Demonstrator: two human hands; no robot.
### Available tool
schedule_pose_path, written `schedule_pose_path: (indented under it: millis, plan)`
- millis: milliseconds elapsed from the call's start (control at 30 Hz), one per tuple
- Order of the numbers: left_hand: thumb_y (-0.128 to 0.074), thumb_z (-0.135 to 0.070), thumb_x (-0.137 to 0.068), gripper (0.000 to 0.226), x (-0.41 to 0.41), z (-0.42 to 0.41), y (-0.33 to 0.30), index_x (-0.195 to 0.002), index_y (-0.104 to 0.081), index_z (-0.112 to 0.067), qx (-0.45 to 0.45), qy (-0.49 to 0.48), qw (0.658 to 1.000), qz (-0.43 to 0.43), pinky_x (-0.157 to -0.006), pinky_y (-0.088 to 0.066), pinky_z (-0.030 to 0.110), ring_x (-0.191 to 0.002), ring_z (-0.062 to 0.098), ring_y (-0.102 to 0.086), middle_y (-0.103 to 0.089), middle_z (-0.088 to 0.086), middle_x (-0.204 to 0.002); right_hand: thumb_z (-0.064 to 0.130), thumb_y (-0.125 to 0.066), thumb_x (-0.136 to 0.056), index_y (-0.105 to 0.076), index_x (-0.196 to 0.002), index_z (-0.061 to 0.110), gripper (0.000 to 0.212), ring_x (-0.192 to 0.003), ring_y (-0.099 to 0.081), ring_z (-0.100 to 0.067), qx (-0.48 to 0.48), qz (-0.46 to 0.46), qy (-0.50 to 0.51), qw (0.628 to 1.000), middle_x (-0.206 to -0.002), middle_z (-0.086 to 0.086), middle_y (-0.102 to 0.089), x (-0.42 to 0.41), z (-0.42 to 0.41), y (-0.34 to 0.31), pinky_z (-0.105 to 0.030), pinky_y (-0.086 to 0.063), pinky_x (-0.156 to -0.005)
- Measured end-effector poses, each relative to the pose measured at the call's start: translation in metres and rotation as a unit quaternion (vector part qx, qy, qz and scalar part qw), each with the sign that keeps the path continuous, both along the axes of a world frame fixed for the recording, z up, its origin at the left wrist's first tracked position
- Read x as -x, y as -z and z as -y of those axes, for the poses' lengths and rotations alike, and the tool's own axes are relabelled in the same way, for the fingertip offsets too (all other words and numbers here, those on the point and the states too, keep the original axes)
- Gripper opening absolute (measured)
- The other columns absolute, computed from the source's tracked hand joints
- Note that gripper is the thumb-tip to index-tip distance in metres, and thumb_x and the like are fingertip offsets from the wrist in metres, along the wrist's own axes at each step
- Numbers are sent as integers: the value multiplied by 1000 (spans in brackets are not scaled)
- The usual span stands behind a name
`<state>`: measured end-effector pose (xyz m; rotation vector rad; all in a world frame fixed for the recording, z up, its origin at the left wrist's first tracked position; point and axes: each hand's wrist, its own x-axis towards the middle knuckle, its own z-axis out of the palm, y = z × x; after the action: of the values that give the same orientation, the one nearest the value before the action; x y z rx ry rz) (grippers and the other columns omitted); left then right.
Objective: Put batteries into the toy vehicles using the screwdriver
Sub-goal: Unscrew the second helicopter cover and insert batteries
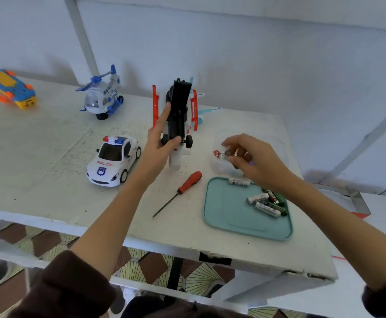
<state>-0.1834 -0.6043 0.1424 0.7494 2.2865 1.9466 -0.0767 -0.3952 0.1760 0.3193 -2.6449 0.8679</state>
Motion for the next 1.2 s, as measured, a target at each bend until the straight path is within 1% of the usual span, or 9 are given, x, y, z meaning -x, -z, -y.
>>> schedule_pose_path:
  millis: [100, 200, 333, 533, 700, 800, 900, 1067, 1200]
  plan:
    - [-46, -5, -98, 68, 0, 2, 1, -151, -17, -38, -1, -2, 1000, 2, -86, -30, -6, -104, -37, -30, -29, -30, -127, -3, -59, -84, -63, -104, 6, 22, -65, -61, -11, 118, -18, -2, 993, -84, -5, -61, 18, 21, -23, -19, -52, -65]
    - [-49, -15, -91, 71, 0, 3, 3, -149, -19, -42, -2, -1, 1000, -5, -102, -34, 14, -122, -17, -33, -32, -32, -129, -5, -59, -84, -62, -98, 1, 15, -70, -69, -19, 278, 8, 7, 961, -82, -13, -67, 40, 40, -37, -27, -56, -70]
    - [-48, -16, -84, 72, -2, 1, 3, -146, -20, -41, -16, -4, 1000, -11, -101, -41, 23, -124, -7, -40, -37, -29, -129, -4, -58, -85, -63, -98, 2, 14, -75, -71, -19, 323, 8, 19, 946, -90, -16, -68, 63, 56, -38, -31, -56, -77]
    - [-46, -13, -84, 72, 0, 2, 3, -145, -20, -41, -27, -8, 1000, -13, -93, -44, 19, -116, 0, -47, -39, -23, -125, -2, -58, -86, -64, -99, 1, 15, -75, -70, -17, 248, -2, 39, 968, -92, -16, -69, 77, 64, -28, -26, -56, -77]
    - [-47, -12, -83, 70, -3, 1, 1, -141, -23, -45, -29, -4, 999, -29, -100, -46, 38, -118, 27, -48, -39, -20, -122, -1, -64, -81, -68, -93, -1, 13, -68, -64, -23, 85, -95, 14, 992, -86, -14, -64, 84, 65, -27, -25, -55, -69]
    - [-46, -9, -83, 70, -4, 0, 0, -141, -23, -41, -36, -2, 999, -32, -95, -46, 40, -112, 23, -50, -41, -22, -117, -2, -63, -80, -69, -89, -2, 11, -67, -56, -21, 30, -116, 9, 993, -84, -16, -62, 86, 65, -30, -26, -50, -71]
    - [-47, -10, -83, 71, -4, -1, 0, -142, -23, -41, -41, 0, 999, -27, -94, -46, 35, -109, 11, -49, -41, -21, -119, -2, -61, -80, -68, -85, -3, 8, -67, -49, -16, -4, -124, 5, 992, -83, -15, -61, 89, 66, -31, -14, -39, -68]
    - [-50, -12, -82, 70, -3, -2, 2, -135, -28, -52, -42, 3, 999, -13, -102, -45, 43, -116, 26, -50, -40, -3, -133, -3, -60, -76, -61, -74, -3, 2, -66, -45, -16, -58, -151, -22, 986, -76, -16, -57, 89, 70, -29, -12, -31, -63]
    - [-49, -11, -82, 70, -5, -3, 0, -137, -25, -47, -46, 13, 999, -11, -88, -48, 17, -98, -3, -52, -38, 9, -134, -1, -55, -78, -59, -72, -2, 8, -57, -47, -19, -103, -185, -51, 976, -73, -18, -56, 87, 70, -22, -14, -35, -63]
